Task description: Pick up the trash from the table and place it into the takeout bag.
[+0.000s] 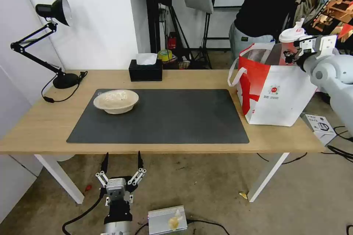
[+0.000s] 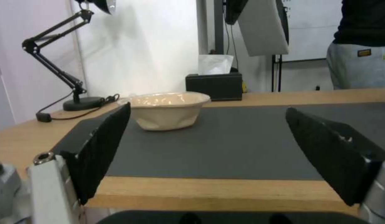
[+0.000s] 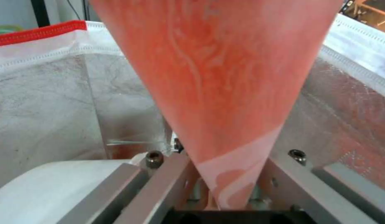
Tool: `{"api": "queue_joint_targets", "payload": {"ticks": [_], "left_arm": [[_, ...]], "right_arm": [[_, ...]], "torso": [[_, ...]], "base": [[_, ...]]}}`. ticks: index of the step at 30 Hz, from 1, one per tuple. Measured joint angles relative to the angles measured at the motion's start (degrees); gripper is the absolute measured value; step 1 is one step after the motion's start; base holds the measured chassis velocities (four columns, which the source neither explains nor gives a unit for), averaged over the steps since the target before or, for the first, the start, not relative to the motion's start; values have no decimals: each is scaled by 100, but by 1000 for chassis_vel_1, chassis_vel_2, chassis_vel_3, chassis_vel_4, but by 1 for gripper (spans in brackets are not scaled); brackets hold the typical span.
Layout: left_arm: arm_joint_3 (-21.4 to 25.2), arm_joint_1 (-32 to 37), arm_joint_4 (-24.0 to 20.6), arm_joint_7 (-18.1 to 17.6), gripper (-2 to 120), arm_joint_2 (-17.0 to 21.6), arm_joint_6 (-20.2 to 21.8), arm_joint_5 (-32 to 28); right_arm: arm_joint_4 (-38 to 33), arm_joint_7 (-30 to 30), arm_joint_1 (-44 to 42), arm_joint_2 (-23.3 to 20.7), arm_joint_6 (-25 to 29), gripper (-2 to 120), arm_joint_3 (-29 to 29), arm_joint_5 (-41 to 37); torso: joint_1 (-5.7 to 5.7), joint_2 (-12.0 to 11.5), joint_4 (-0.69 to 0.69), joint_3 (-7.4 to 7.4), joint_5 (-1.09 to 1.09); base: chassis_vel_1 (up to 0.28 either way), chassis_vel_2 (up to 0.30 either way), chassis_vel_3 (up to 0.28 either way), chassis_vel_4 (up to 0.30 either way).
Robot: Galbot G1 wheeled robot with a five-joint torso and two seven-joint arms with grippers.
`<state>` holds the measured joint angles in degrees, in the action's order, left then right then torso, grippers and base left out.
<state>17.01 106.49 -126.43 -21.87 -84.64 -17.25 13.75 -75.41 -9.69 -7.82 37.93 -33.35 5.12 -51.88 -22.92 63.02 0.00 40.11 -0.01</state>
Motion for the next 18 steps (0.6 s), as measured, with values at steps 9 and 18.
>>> {"api": "queue_joint_targets", "payload": {"ticks": [9, 18], "left_arm": [[12, -3, 10, -2, 100, -2, 0, -12], [-4, -4, 17, -4, 100, 5, 1, -21]], "right_arm": [[60, -124, 70, 107, -227, 5, 97, -14], [-133, -170, 73, 34, -516, 33, 74, -70]], "torso": [[0, 0, 0, 0, 0], [0, 0, 0, 0, 0]], "base": [[0, 0, 0, 0], [0, 0, 0, 0]]}}
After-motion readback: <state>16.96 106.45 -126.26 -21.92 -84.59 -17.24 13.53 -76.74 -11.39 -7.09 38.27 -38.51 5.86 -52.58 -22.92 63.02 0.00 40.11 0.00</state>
